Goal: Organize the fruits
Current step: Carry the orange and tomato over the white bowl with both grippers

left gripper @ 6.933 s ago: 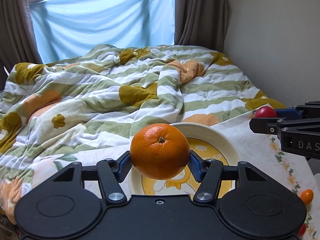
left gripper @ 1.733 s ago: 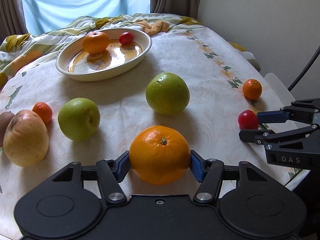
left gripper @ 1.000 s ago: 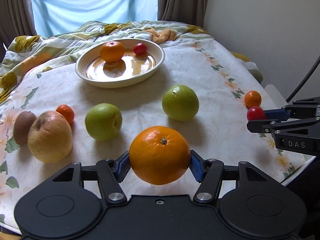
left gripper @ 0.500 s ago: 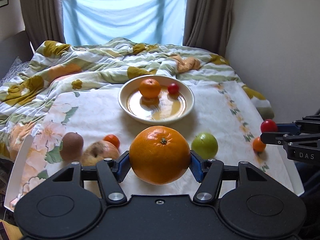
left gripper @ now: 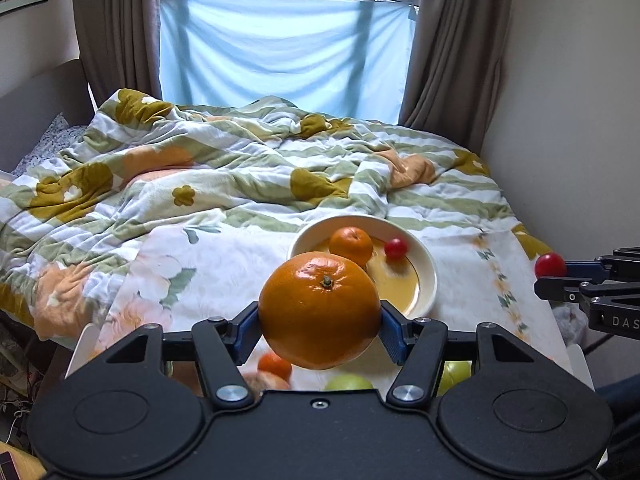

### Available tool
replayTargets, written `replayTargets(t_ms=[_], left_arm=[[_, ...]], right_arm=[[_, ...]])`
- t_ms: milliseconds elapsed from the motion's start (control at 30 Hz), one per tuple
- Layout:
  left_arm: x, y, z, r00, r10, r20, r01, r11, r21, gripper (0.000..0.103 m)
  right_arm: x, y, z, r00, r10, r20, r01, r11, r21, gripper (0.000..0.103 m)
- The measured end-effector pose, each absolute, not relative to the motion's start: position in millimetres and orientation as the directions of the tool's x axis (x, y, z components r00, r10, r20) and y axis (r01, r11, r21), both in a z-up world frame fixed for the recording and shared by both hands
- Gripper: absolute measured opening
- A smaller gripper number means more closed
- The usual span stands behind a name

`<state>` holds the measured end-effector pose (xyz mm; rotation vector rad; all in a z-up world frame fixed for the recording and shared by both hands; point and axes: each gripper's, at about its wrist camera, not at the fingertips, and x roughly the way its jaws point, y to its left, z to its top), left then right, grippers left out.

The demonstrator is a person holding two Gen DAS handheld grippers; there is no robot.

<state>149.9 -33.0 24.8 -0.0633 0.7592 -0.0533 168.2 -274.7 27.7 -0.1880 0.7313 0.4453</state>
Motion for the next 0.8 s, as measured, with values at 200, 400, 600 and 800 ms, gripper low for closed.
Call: replayTargets(t_ms=[200,400,600,800], left_arm=[[192.4,-21.2,18.3,0.712,-0.070,-0.698,0.025,0.997,-0.075,0.065],[237.8,-18.2,2.4,0.687,-0.075,-0.723,0.045,0.997,-0.061,0.065],[278.4,-20.3,-20.9,0.657,-0.086,-0.749,0.086,0.996,-0.038,0.065],[309.3,-27.6,-45.1,0.623,-0.097,-0.776,0.136,0.991,-0.014,0.065]], right_arm=[[210.5,-257.1,25.6,0.647,0.336,-0.684,-0.459,0.888,0.001,0.043],[252.2,-241.9,11.5,0.624,0.335,-0.707,-0.452,0.892,0.023,0.044],[289.7,-233.2,-8.7,0.596,0.323,-0.735,-0.439,0.898,0.038,0.043],[321.4,-230.3,-26.1,0.572,0.307,-0.761,-0.413,0.909,0.056,0.043]])
